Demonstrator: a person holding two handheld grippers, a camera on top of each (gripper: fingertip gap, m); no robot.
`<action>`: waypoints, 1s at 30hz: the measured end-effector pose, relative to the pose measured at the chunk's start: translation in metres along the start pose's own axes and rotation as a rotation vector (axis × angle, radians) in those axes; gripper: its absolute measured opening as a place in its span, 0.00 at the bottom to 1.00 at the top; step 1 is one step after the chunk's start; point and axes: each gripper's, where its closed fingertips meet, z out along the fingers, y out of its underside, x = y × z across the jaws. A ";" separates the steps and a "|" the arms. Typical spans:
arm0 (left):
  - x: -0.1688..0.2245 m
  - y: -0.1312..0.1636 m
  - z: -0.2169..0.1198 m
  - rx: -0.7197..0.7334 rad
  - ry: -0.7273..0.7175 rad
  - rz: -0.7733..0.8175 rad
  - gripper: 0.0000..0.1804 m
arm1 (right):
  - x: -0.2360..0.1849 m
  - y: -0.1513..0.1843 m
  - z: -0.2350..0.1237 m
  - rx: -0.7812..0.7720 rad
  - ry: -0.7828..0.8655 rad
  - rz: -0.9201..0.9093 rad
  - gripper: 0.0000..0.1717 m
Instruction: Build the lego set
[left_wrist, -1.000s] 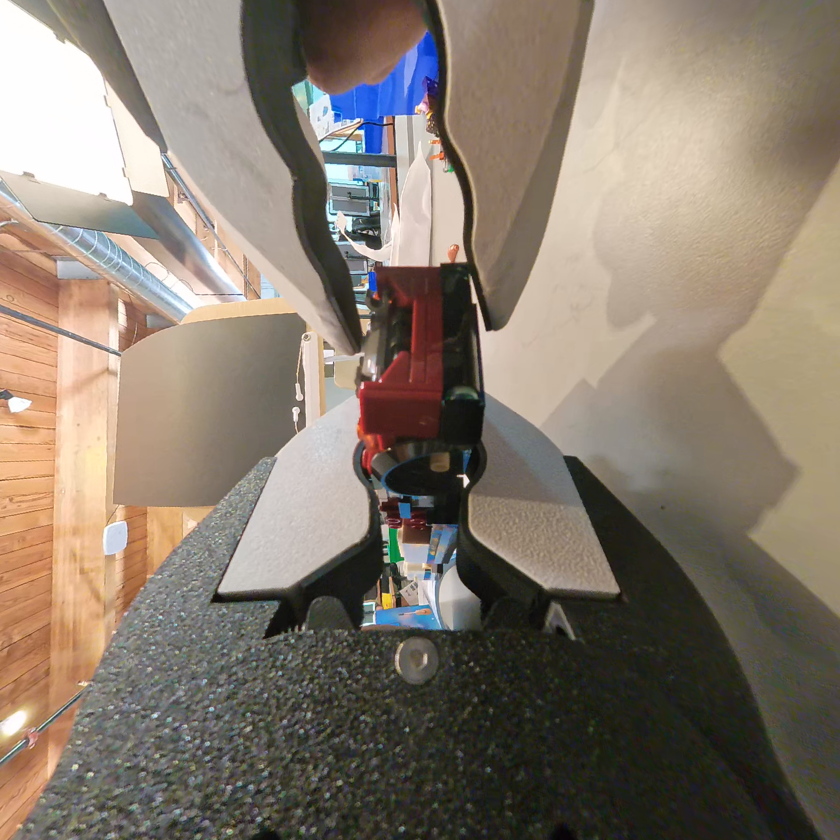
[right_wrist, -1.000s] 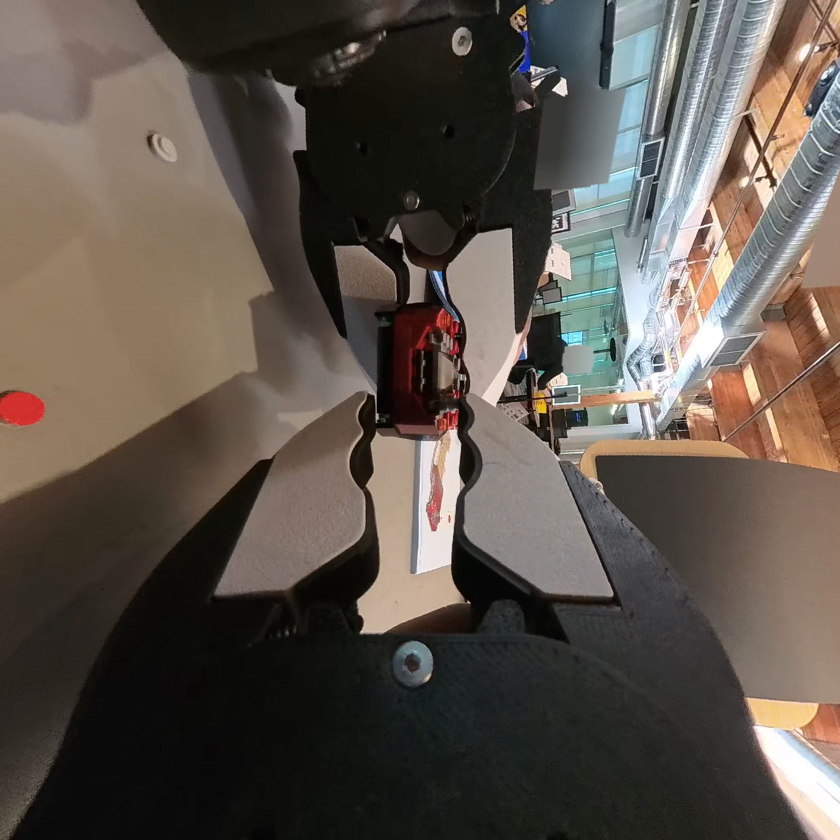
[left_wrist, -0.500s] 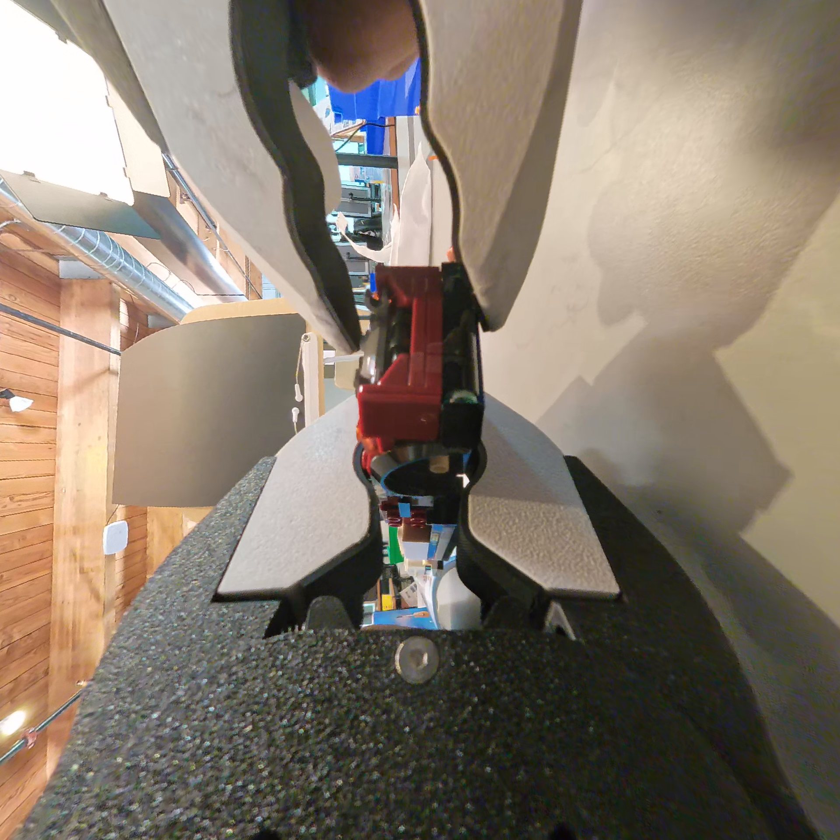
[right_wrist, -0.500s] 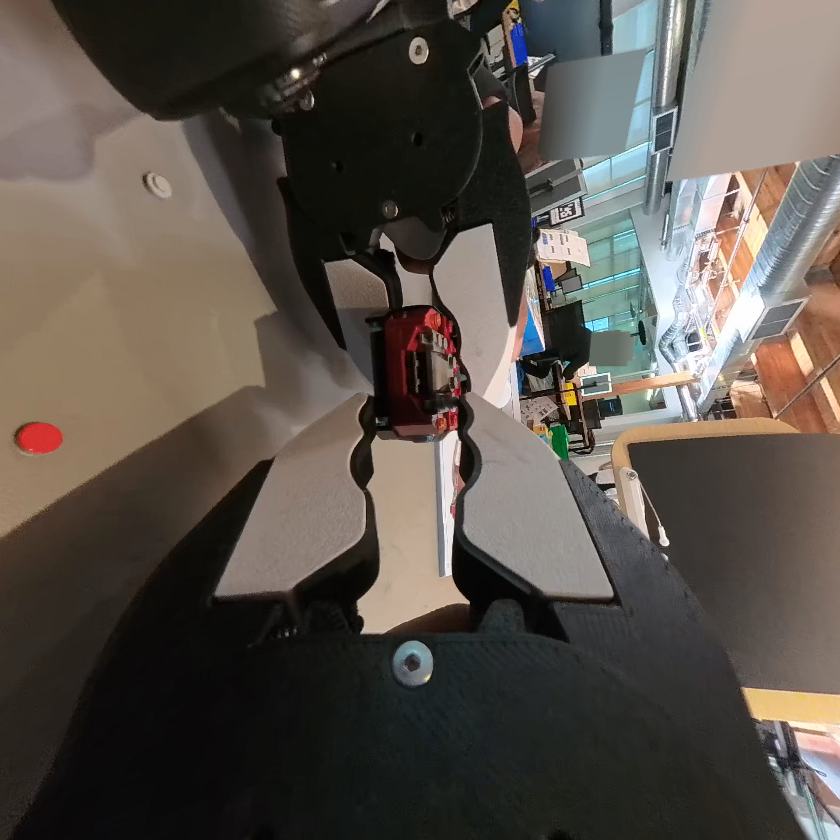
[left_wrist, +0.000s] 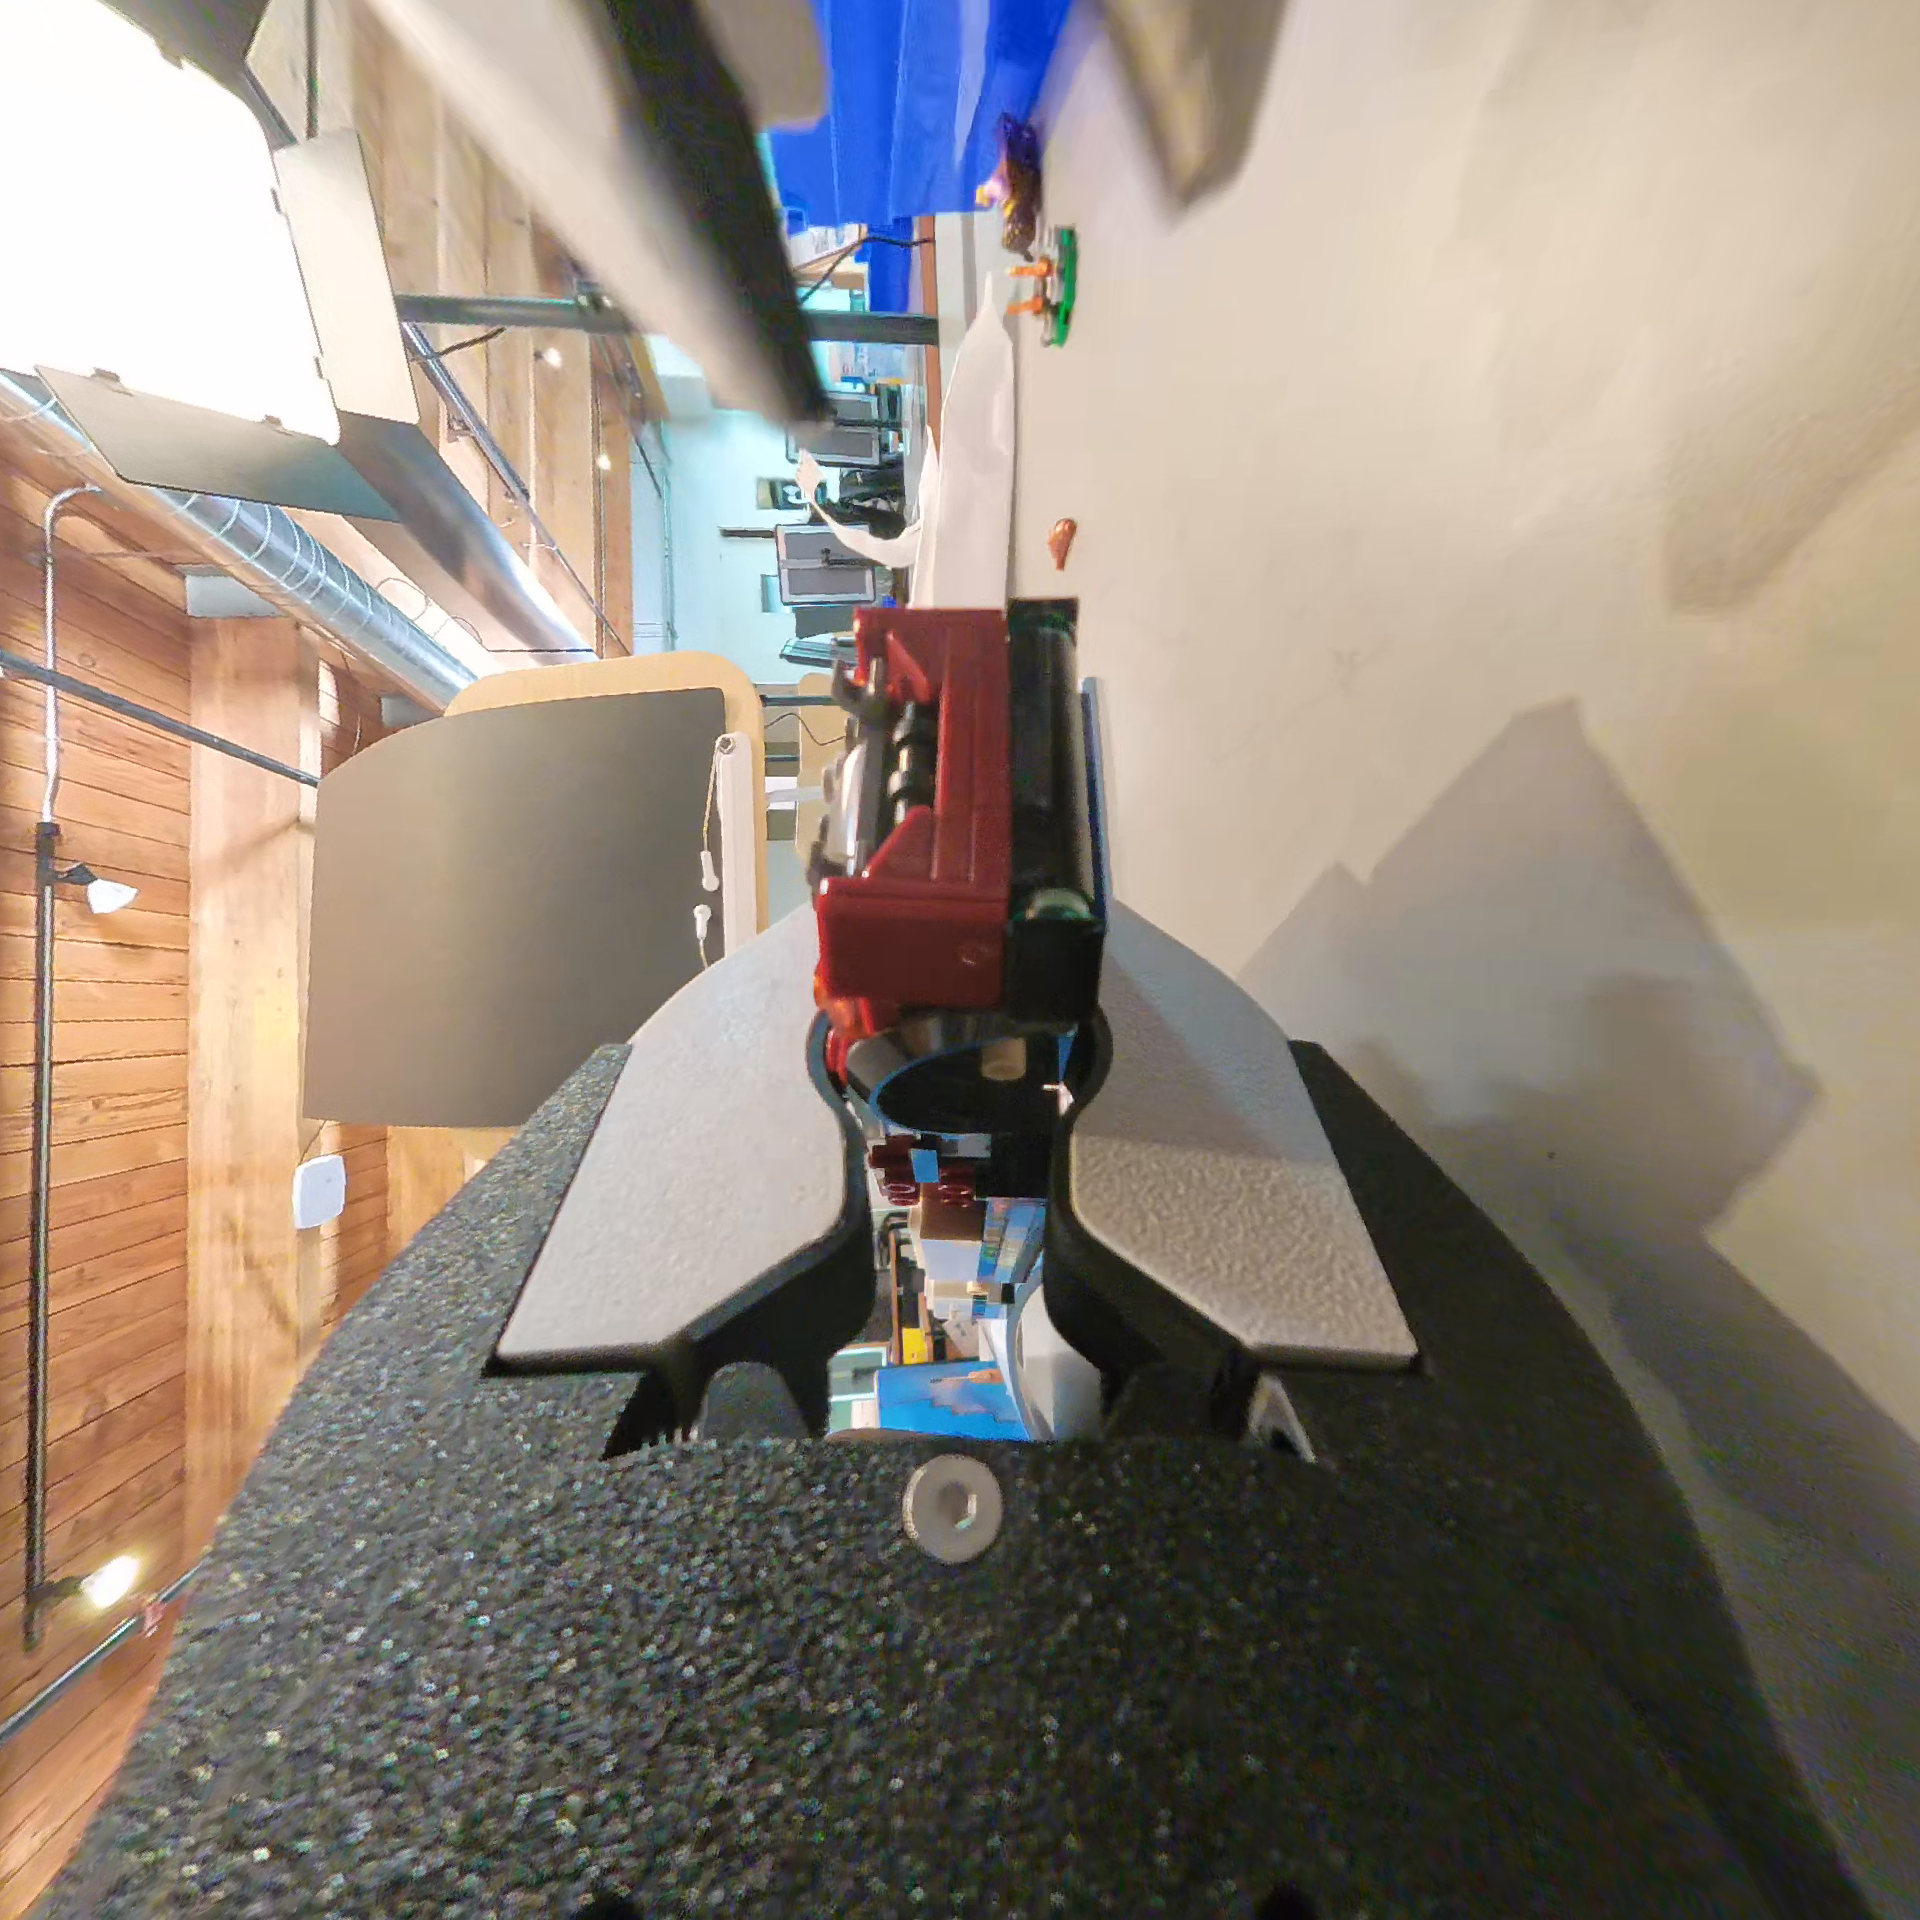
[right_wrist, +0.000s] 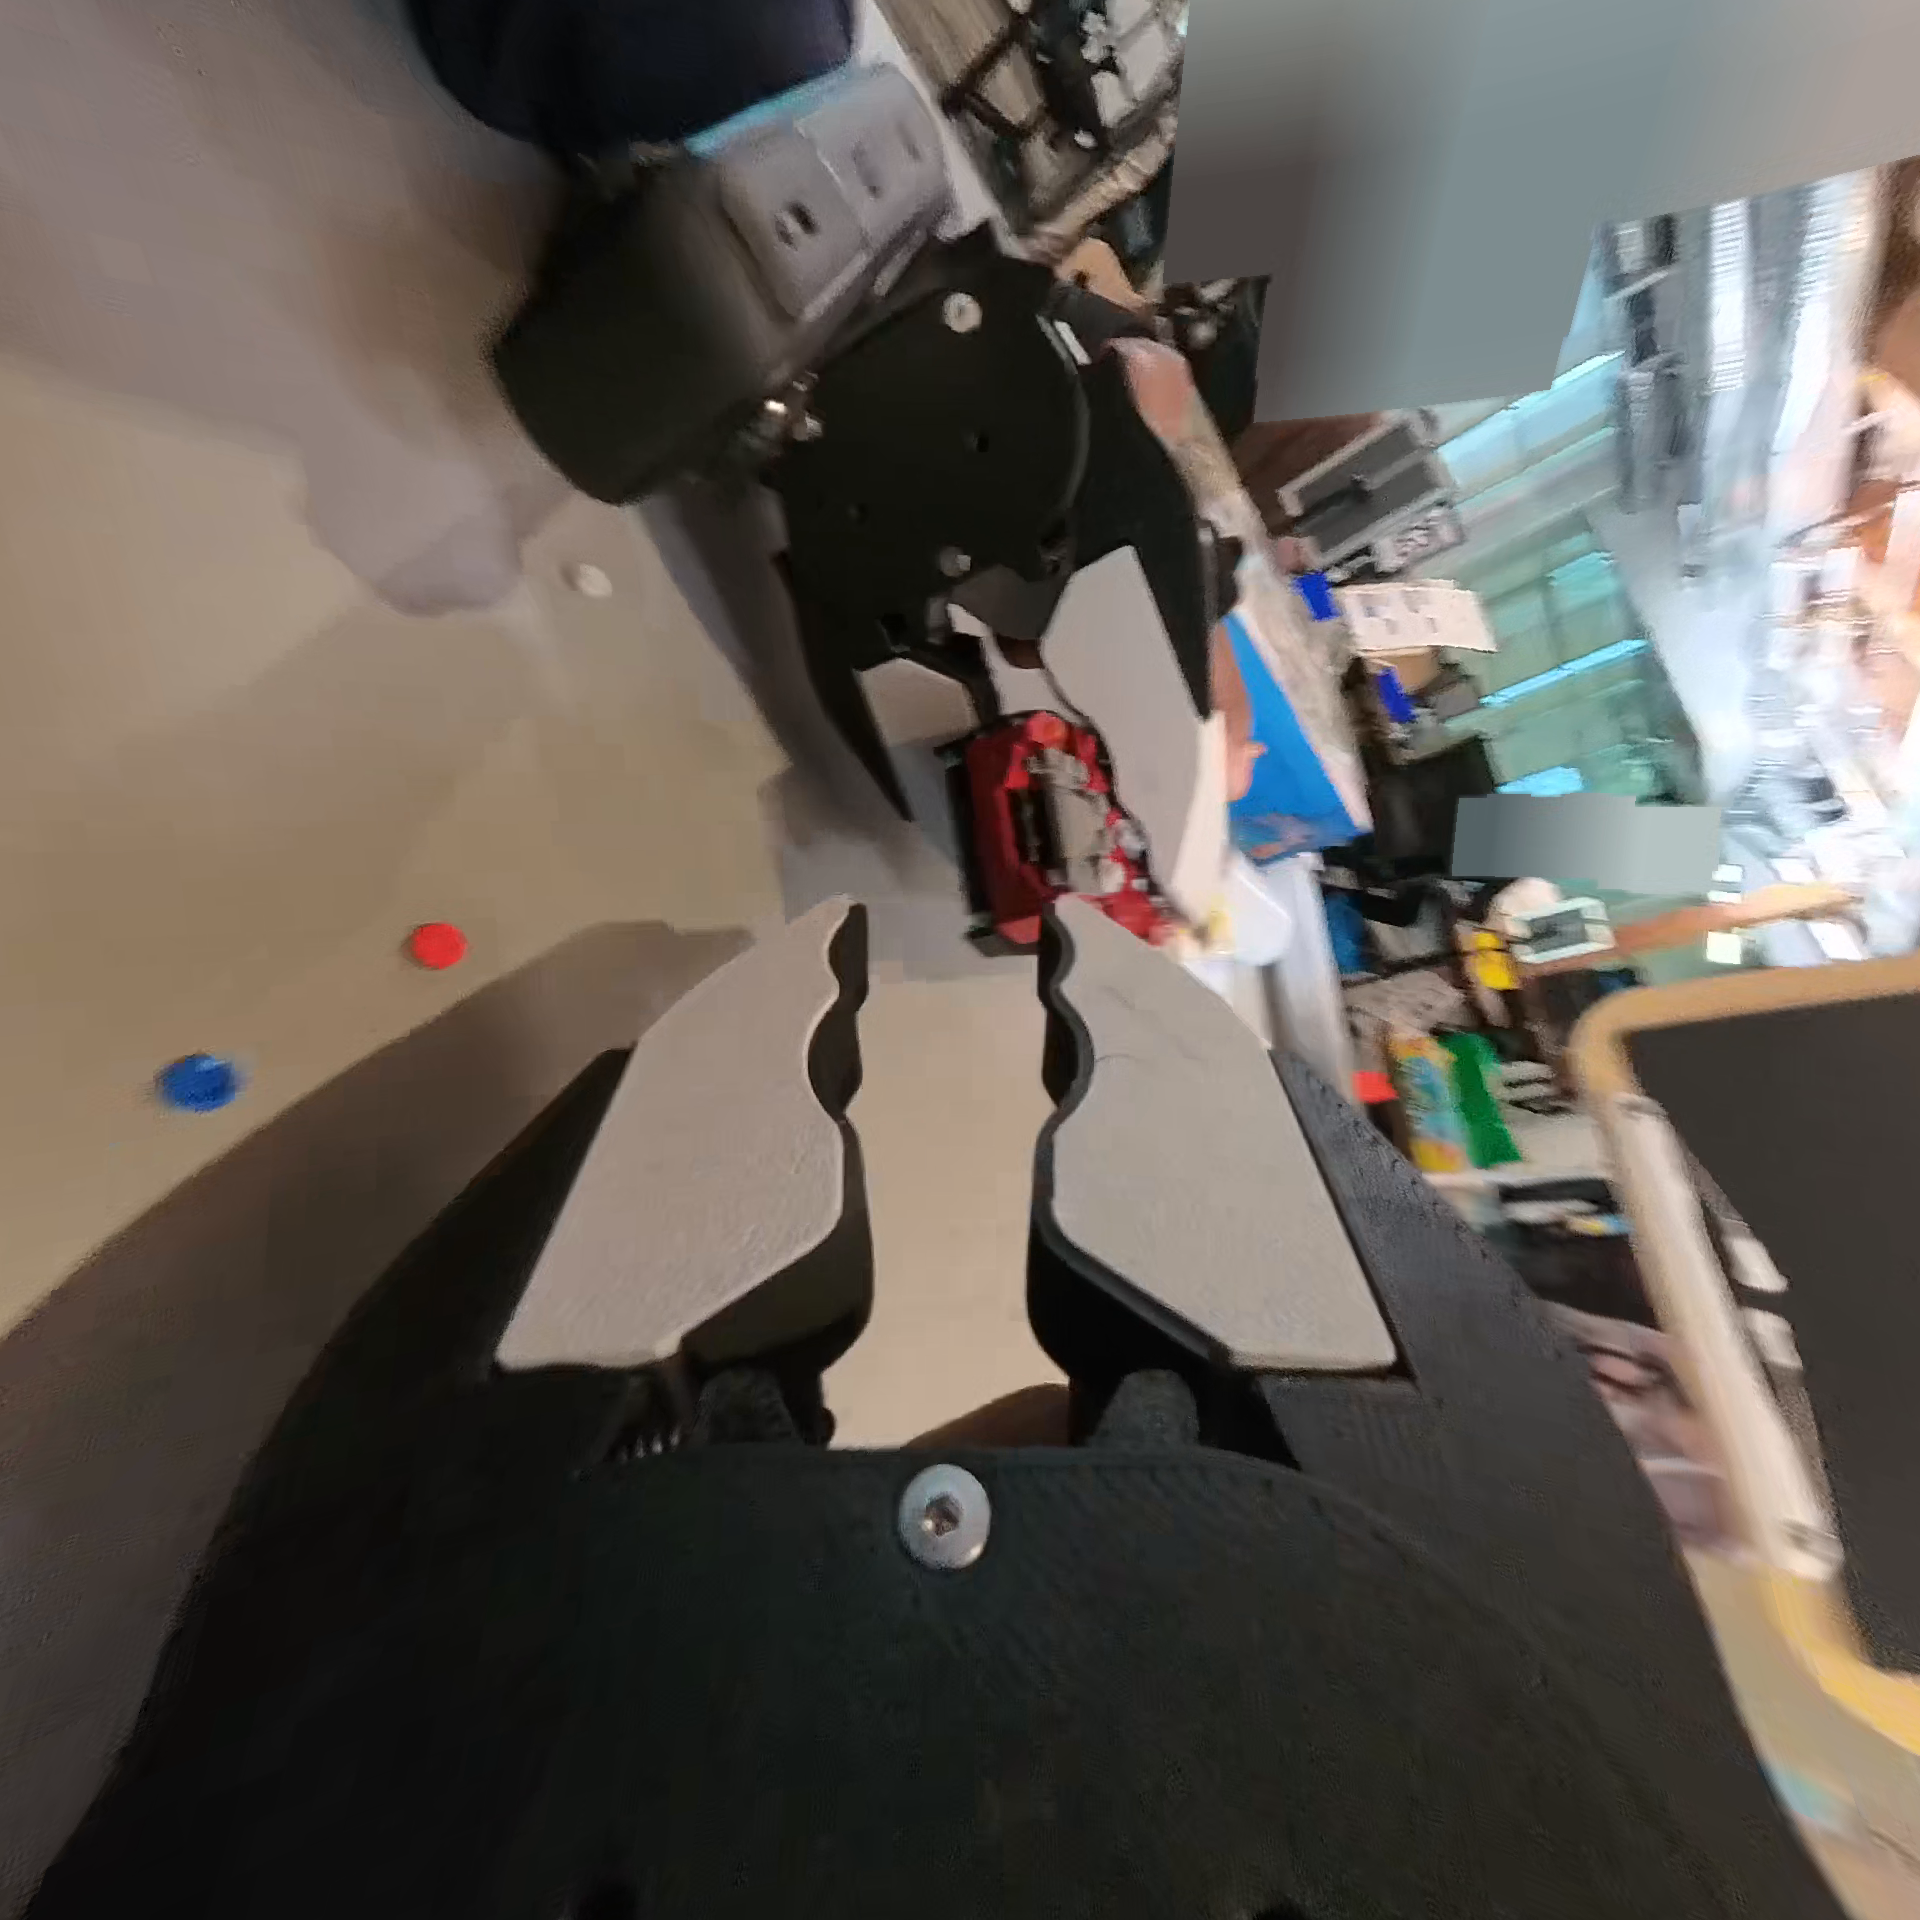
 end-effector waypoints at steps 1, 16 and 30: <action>0.000 0.001 0.000 -0.001 -0.002 0.002 0.20 | -0.009 0.000 -0.004 0.014 -0.067 0.040 0.18; 0.005 -0.011 -0.002 0.048 0.017 0.043 0.20 | -0.101 0.004 -0.046 -0.117 -0.720 0.327 0.13; 0.005 -0.013 -0.004 0.061 0.028 0.030 0.20 | -0.096 0.007 -0.037 -0.153 -0.689 0.382 0.04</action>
